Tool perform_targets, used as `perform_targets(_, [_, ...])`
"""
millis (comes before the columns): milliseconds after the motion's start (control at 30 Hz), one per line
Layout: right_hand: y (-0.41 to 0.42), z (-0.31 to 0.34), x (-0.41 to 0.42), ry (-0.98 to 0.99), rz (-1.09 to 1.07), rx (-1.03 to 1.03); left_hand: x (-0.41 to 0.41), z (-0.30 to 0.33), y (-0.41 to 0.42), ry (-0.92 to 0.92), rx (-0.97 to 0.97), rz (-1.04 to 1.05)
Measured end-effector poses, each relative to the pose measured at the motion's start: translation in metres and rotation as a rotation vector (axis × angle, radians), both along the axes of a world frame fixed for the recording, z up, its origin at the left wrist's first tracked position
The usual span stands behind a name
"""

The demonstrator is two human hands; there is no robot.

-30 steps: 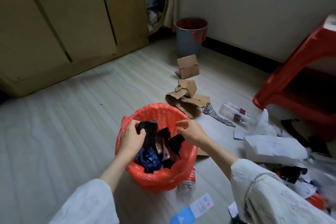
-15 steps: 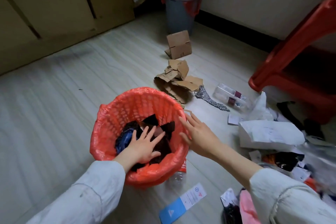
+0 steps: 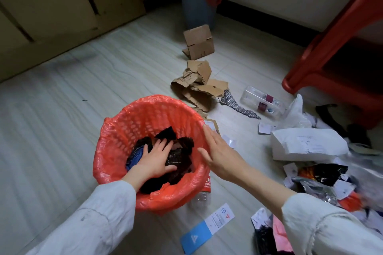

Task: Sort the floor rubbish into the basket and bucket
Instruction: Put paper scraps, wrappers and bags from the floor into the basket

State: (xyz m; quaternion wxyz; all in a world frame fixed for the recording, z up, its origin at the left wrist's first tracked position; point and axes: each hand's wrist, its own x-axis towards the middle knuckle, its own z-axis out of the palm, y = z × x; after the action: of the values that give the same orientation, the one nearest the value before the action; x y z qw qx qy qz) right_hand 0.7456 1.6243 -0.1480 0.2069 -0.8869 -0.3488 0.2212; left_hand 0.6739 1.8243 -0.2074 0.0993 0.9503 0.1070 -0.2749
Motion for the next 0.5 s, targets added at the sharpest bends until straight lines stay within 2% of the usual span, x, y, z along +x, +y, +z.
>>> perform_targets(133, [-0.013, 0.013, -0.006, -0.001, 0.026, -0.051, -0.013, 0.038, -0.014, -0.219, -0.163, 0.044])
perform_targets(267, [-0.034, 0.040, -0.009, -0.012, 0.006, -0.169, -0.023, 0.083, -0.036, -0.636, -0.268, 0.026])
perform_targets(367, [-0.055, 0.059, -0.011, 0.004, -0.019, -0.237, -0.023, 0.110, -0.064, -0.858, -0.261, -0.059])
perform_targets(500, [-0.105, 0.053, -0.030, 0.013, -0.090, -0.255, -0.022, 0.120, -0.117, -0.884, -0.284, -0.222])
